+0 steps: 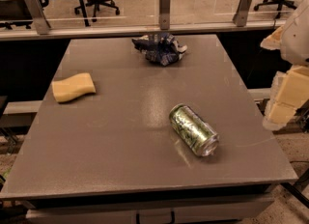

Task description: Place green can upright

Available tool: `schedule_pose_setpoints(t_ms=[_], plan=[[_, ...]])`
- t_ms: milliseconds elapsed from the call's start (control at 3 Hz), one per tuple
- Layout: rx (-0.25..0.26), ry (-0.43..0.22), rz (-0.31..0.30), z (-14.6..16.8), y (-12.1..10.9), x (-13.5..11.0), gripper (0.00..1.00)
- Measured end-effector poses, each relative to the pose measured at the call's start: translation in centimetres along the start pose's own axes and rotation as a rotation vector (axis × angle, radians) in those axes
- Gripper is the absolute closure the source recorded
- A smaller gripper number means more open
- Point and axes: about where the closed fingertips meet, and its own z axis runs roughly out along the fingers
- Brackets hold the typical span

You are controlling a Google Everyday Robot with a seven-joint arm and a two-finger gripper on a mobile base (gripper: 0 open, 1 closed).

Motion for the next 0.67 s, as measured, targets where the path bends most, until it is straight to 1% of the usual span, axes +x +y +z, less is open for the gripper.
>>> schedule_pose_setpoints(t_ms=[333,667], plan=[[0.0,0.0,0.0,0.0,0.0,0.0,0.0],[-0.013,0.039,0.011,0.2,0.4,-1.1,0.0]])
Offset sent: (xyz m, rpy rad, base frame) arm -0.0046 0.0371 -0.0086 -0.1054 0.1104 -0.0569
